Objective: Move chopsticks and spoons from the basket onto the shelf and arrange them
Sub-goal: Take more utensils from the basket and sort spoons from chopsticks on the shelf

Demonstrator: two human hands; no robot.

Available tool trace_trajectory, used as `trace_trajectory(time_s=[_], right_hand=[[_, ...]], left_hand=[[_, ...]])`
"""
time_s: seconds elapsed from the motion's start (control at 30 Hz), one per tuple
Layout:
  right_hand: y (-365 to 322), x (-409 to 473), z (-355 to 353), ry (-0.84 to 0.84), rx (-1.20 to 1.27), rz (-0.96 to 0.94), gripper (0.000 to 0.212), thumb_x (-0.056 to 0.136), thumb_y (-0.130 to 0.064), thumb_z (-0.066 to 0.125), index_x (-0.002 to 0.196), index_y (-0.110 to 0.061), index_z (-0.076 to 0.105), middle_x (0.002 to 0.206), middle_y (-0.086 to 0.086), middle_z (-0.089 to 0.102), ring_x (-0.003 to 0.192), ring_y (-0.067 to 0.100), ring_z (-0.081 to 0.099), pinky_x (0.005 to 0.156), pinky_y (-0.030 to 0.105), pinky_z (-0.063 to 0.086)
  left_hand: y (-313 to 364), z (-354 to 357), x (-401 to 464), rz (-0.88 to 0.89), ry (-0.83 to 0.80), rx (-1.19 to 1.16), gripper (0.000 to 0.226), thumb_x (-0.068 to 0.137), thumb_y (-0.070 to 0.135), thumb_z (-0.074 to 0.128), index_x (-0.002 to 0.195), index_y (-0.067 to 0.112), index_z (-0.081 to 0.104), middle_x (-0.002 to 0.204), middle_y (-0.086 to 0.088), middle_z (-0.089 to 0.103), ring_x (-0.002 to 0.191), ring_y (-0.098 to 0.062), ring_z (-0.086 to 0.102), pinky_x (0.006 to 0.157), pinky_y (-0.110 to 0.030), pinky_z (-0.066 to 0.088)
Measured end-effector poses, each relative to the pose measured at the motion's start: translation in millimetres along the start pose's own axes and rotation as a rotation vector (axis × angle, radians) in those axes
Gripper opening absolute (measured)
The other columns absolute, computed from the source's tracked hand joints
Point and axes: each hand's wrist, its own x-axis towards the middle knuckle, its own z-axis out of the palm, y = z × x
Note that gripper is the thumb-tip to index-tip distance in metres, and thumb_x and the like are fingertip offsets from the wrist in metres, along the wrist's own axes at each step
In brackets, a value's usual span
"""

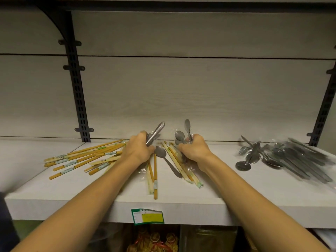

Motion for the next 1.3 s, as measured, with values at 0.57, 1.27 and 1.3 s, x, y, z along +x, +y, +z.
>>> trace_trajectory(time_s=[0.57,1.27,1.3], right_hand=[[-12,-17,18,-0.116,-0.480,-0.173,0.040,0.064,-0.018,0.080,0.098,-0.013,0.060,0.092,0.003,0.064,0.081,0.020,0.062,0.071,0.034,0.056],[-29,-23,2,-0.076,-0.162,-0.034,0.019,0.074,-0.019,0.075,0.082,-0.005,0.064,0.065,0.004,0.057,0.053,0.015,0.053,0.050,0.026,0.044],[-29,-25,-5,-0.062,-0.107,-0.034,0.015,0.076,-0.016,0.073,0.077,-0.005,0.062,0.059,0.004,0.053,0.046,0.014,0.048,0.044,0.024,0.040]], left_hand=[[-23,-33,-2,-0.100,-0.033,-0.226,0.027,0.081,0.029,0.071,0.100,0.016,0.059,0.089,-0.004,0.066,0.083,-0.022,0.062,0.067,-0.031,0.049],[-24,-41,-3,-0.073,-0.109,-0.510,0.019,0.081,0.021,0.073,0.094,0.019,0.059,0.075,-0.002,0.073,0.049,-0.006,0.061,0.053,-0.023,0.046],[-18,-41,-1,-0.067,-0.116,-0.522,0.018,0.081,0.020,0.072,0.093,0.019,0.059,0.073,-0.003,0.073,0.044,-0.005,0.058,0.052,-0.023,0.045]])
